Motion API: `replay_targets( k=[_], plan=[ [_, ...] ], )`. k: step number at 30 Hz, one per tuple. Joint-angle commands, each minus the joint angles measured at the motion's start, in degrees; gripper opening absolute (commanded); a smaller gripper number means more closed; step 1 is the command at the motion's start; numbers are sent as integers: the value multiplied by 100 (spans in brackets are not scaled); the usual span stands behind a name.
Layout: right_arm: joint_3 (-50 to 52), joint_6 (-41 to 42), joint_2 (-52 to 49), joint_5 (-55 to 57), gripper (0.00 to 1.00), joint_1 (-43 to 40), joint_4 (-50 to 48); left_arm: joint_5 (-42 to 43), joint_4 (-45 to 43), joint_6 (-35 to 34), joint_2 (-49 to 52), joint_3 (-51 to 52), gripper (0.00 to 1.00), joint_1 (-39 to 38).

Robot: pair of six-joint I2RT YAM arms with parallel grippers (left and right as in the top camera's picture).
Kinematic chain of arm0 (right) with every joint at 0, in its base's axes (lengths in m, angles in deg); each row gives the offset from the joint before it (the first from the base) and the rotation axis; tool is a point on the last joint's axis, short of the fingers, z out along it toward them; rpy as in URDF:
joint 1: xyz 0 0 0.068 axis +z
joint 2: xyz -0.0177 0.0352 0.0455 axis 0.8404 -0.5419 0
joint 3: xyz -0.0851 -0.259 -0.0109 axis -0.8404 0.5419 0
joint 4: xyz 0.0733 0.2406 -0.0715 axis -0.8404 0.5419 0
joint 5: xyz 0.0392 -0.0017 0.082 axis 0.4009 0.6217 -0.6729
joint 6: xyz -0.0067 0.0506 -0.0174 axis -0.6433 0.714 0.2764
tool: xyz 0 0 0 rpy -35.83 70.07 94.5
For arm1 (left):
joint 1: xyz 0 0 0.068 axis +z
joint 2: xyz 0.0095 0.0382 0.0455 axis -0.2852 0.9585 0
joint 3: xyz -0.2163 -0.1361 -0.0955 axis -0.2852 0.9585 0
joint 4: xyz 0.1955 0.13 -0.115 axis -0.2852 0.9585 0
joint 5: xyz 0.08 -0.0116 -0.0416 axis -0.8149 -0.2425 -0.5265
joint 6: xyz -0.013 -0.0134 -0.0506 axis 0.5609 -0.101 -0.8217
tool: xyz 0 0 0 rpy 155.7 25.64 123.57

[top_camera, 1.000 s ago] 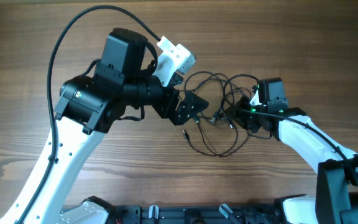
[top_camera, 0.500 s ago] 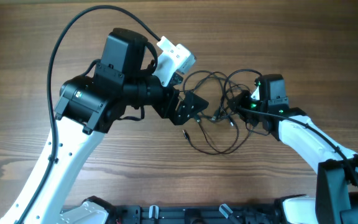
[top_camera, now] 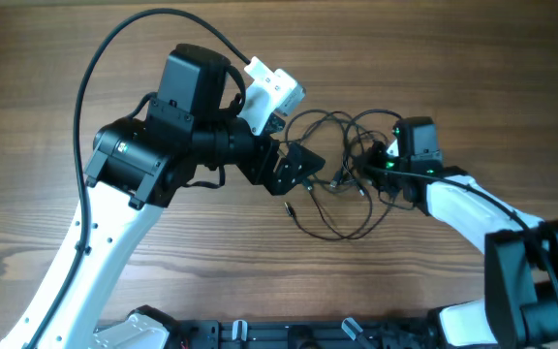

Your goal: Untangle cables

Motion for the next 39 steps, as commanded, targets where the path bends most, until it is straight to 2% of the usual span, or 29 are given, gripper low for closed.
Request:
replay_targets(
  k=[1,4,8,12,16,19,22,32,39],
  plan=[
    [26,-17,-175,-46,4,101,-92,-15,24,109,22,-70,100,-15],
    [20,-20,-96,-175,4,101,-90,-15,22,109,22,-70,100,-15],
    [-9,-313,686,-459,4,101,-44,-15,24,111,22,-70,100,-15],
    [-258,-643,1998,-664,4,101,295,-15,24,109,22,-70,100,-15],
    [-610,-632,3405,-656,5,101,444,-15,26,109,22,-70,100,-15],
    [-1082,-634,4470,-267,5,101,496,-15,24,105,22,-70,100,-15],
    [-1425,-636,5014,103,5,101,540,-15,24,68,22,-70,100,-15],
    [-2592,-787,5187,299,5,101,603,-11,22,66,22,-70,100,-15],
    [-2682,-780,5152,162,4,101,638,166,22,-260,22,-70,100,-15]
  ],
)
